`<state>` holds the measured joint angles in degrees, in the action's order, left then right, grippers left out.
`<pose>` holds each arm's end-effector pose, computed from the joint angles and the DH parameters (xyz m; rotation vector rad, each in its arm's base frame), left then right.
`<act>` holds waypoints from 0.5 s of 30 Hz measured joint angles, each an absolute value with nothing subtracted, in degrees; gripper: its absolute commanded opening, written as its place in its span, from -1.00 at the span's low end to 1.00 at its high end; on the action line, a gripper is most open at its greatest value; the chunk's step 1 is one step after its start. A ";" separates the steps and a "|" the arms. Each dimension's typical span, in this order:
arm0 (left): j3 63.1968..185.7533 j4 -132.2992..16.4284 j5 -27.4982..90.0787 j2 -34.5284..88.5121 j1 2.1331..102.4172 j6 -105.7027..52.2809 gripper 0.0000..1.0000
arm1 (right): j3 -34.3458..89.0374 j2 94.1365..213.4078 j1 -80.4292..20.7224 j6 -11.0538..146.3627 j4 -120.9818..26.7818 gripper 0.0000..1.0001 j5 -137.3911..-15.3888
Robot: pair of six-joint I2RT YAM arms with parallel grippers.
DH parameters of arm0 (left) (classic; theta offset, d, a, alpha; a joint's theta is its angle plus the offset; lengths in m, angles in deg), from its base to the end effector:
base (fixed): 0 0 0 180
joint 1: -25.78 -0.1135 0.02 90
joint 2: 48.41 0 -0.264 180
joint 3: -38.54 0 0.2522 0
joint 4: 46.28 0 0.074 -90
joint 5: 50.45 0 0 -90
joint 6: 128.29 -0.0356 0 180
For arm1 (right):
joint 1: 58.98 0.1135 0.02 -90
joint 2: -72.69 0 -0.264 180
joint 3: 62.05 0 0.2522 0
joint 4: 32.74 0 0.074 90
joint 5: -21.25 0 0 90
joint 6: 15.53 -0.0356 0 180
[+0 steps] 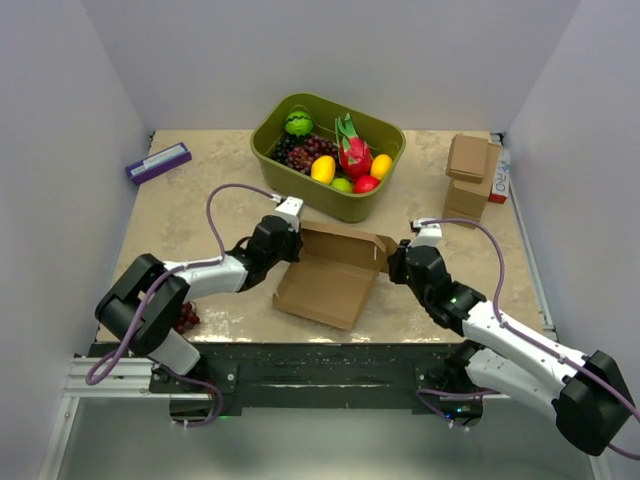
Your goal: Fold the paper box
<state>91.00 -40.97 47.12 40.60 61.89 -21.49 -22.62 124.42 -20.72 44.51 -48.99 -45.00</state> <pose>0.2544 -0.1798 0.1706 0.2799 2.1196 -0.4093 0.1632 0.1104 0.2161 0.1058 2.0358 0.3220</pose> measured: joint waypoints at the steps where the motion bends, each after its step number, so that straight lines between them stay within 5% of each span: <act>1: 91.05 -41.06 47.80 40.60 62.09 -21.30 -1.00 | -22.62 124.28 -20.70 44.51 -48.83 -0.99 -45.37; 15: 94.04 -41.17 57.73 43.92 65.22 -18.74 -1.00 | -23.54 124.26 -20.37 44.36 -47.72 -1.00 -45.98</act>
<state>94.04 -41.17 57.73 43.92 65.22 -18.74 -23.54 124.26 -20.37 44.36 -47.72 -45.98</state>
